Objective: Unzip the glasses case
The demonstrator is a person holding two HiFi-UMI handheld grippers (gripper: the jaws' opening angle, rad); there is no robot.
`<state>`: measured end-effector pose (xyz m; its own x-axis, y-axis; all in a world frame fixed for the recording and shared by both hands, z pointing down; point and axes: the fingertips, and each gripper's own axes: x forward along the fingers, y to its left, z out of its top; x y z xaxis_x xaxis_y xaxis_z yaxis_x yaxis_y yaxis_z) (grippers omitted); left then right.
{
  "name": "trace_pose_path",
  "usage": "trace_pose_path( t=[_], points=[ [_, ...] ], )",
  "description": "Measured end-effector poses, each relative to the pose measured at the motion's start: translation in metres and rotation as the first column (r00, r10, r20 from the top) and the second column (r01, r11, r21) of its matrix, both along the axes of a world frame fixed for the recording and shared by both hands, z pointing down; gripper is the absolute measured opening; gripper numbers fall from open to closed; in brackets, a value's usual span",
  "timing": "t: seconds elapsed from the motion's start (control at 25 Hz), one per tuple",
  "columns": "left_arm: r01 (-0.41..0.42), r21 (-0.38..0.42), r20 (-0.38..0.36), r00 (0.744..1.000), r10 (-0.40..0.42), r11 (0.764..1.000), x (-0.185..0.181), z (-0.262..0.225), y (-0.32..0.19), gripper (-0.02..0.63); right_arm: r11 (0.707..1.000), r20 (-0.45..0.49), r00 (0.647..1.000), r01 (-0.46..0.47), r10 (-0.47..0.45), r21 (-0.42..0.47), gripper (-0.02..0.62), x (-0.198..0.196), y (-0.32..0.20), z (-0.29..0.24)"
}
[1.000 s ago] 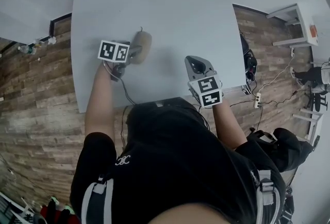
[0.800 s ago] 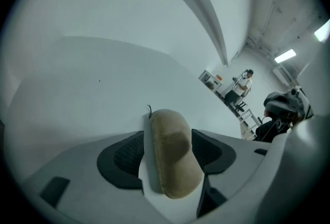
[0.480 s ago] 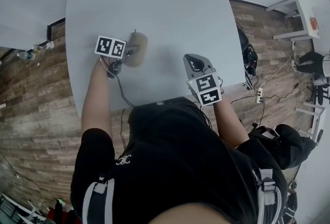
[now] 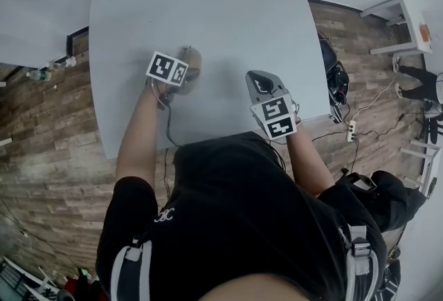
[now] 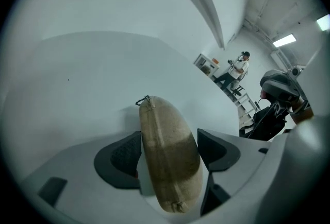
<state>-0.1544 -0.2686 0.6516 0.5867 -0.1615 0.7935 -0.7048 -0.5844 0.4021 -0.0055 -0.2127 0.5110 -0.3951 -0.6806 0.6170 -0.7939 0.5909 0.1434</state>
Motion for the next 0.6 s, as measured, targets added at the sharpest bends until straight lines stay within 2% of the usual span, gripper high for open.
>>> trace_pose_path(
  t=[0.12,0.16,0.2,0.48,0.56,0.6],
  points=[
    [-0.009,-0.074,-0.035,0.999,0.007,0.997,0.015,0.007,0.01,0.342,1.0,0.011,1.0,0.0,0.0,-0.006,0.006,0.004,-0.002,0.002],
    [-0.019,-0.09,-0.046,0.999,0.015,0.996,0.019,0.01,0.014,0.331,1.0,0.013,1.0,0.001,-0.001,-0.006,0.006,0.004,-0.003,0.002],
    [-0.029,-0.091,-0.049,0.999,0.024,0.995,0.022,0.013,0.017,0.293,1.0,0.015,1.0,0.003,-0.003,-0.005,0.006,0.003,-0.004,0.002],
    [-0.036,-0.041,-0.031,0.999,0.035,0.999,0.018,0.012,0.025,0.285,1.0,0.026,1.0,-0.003,0.002,0.014,0.006,0.019,-0.005,-0.003],
    [-0.052,0.002,-0.065,0.997,0.052,0.999,0.022,0.002,0.027,0.286,1.0,0.031,1.0,-0.004,0.004,0.021,0.006,0.024,-0.005,-0.006],
    [-0.065,0.038,-0.105,0.992,0.069,0.997,0.026,-0.008,0.028,0.285,1.0,0.038,0.999,-0.004,0.003,0.023,0.006,0.025,-0.006,-0.008]
  ],
)
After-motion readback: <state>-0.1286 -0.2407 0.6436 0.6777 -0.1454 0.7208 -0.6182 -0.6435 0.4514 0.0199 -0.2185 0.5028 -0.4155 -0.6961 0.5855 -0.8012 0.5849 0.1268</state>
